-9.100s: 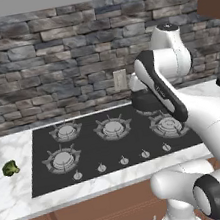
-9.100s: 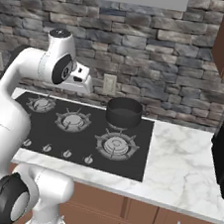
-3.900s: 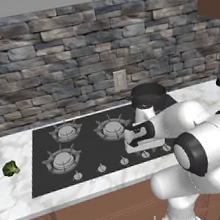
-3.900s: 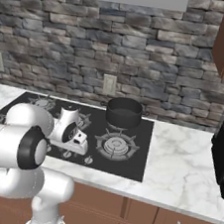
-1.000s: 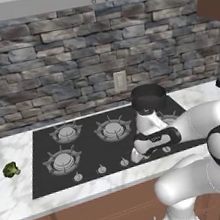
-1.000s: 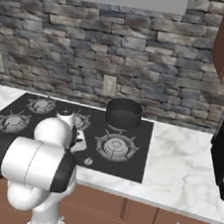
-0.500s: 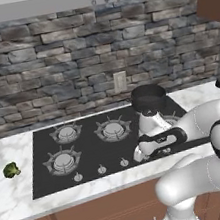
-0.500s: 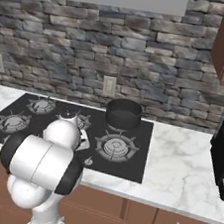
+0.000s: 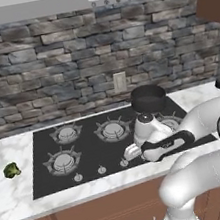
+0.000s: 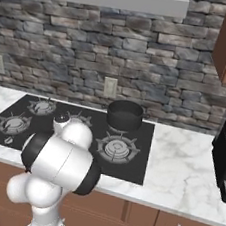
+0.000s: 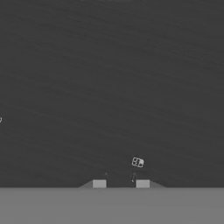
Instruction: Turn on the burner for the pot on the stove. Wait thirty seconds for the pot to heat up. Then add the broccoli to the pot.
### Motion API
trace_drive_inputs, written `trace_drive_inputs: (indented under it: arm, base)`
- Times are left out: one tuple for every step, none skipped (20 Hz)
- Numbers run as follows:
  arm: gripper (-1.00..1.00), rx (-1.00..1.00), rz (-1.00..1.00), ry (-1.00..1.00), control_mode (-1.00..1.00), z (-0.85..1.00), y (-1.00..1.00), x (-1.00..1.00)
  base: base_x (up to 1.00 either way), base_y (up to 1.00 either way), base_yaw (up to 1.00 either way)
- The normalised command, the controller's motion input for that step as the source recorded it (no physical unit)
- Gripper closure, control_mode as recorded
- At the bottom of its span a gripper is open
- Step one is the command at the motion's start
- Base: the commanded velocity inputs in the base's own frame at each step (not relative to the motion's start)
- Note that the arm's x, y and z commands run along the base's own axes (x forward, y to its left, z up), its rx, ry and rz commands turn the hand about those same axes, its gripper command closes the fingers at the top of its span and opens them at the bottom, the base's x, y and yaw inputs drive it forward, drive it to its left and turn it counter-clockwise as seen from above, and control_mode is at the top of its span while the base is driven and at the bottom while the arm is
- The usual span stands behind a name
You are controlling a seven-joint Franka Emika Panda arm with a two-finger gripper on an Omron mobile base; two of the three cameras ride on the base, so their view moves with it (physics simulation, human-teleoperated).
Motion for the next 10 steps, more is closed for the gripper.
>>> trace_drive_inputs:
  arm:
    - [1.00,-0.29,0.88,0.49,-1.00,-0.76,0.00,-0.14]
    - [1.00,-0.16,0.90,0.53,-1.00,-0.89,0.00,-0.03]
    - [1.00,-0.04,0.91,0.51,-1.00,-0.81,0.00,-0.04]
    - [1.00,-0.01,0.89,0.55,-1.00,-0.74,0.00,-0.05]
    - [1.00,0.00,0.88,0.57,-1.00,-0.71,0.00,-0.04]
    - [1.00,0.00,0.82,0.68,-1.00,-0.53,0.00,-0.07]
    - [1.00,0.00,0.75,0.77,-1.00,-0.49,0.00,-0.12]
    - [1.00,0.00,0.71,0.84,-1.00,-0.46,0.00,-0.15]
    - [1.00,0.00,0.69,0.86,-1.00,-0.40,0.00,-0.16]
    - [1.00,0.00,0.67,0.87,-1.00,-0.25,0.00,-0.20]
  base:
    - [0.00,0.00,0.00]
    - [0.00,0.00,0.00]
    - [0.00,0.00,0.00]
    - [0.00,0.00,0.00]
    - [0.00,0.00,0.00]
    - [0.00,0.00,0.00]
    - [0.00,0.00,0.00]
    - [0.00,0.00,0.00]
    - [0.00,0.00,0.00]
    - [0.00,0.00,0.00]
